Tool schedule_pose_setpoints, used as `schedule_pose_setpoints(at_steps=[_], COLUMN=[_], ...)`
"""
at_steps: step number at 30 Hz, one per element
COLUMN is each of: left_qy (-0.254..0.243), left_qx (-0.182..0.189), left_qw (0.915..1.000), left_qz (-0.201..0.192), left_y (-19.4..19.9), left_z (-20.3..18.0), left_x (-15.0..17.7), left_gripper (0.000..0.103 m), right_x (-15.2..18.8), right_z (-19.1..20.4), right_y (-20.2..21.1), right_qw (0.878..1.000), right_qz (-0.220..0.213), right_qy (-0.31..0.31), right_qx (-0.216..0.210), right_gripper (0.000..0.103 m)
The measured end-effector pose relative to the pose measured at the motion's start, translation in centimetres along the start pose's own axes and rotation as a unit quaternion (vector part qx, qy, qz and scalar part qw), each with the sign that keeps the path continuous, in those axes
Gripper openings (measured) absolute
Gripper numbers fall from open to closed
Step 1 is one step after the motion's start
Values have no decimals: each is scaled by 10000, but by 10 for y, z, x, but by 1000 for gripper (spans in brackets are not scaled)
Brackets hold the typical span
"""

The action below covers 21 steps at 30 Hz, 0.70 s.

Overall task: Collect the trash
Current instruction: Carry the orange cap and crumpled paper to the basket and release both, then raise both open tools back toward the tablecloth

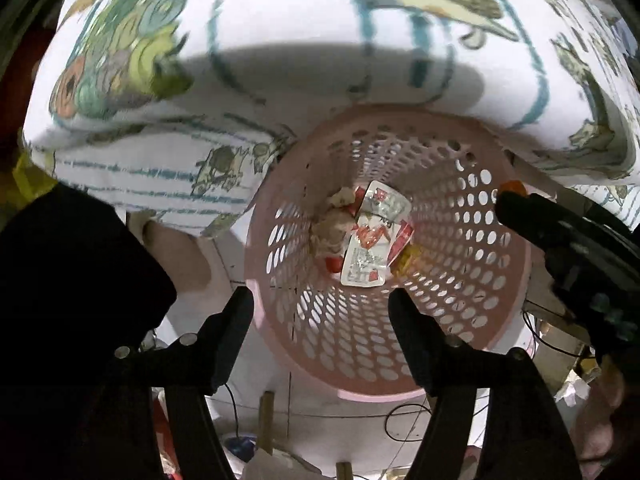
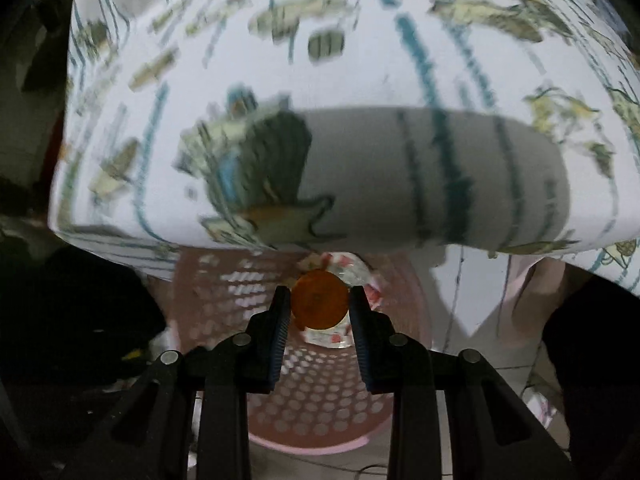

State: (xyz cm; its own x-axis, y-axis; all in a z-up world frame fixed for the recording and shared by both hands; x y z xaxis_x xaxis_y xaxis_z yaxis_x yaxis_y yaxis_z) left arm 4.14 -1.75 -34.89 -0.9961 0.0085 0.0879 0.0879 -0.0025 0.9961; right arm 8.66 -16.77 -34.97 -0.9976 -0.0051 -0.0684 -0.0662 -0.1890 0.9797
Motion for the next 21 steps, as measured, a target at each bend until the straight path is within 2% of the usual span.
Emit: schedule_pose_setpoints(at_steps=[2,4,5,6,7,8,12,16,21], left_qy=[-13,31,78,109,144,208,285,351,402], left_qx=[-19,79,180,220,142,58,347,306,134], left_qw=[10000,10000,9998,9997,9998,9996,9983,9953,9842], left_qz=[-38,-37,-26,-36,-77,-170,-365,-844,-1722], left_y=[4,9,13,17,22,30,62,102,160], left_z=[2,2,1,2,5,9,12,23,37], left_x=[0,1,2,2,1,0,-2,-8,-21], left_gripper=[68,68,68,68,68,68,68,68,68], right_x=[1,-1,-3,-4,-5,-5,-3,-6,-21], right_z=[0,0,0,-2,-2,1,21,25,29], right_y=[-6,-7,-2,2,9,16,43,79,135], right_qw=[9998,9998,9998,9997,9994,9993,9993,9970,9879], right_qz=[60,136,97,60,-20,-115,-309,-766,-1542], right_qy=[85,-41,-182,-251,-342,-365,-169,-11,100], right_qx=[150,123,27,11,59,34,-112,-115,-123], right_gripper=[32,33,39,51,54,55,55,55,55])
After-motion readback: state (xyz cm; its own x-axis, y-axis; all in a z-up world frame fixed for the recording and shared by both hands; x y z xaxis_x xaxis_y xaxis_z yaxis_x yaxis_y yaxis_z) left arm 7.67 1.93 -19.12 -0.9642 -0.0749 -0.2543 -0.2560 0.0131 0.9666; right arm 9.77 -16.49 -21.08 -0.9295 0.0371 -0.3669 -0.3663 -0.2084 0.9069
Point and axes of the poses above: each gripper's, at about its wrist camera, not at the fingertips, and y roughly against the way its jaws point, z to its left, x to its underside, the point moved 8 cm from there along -y, roughly the way its jaws point
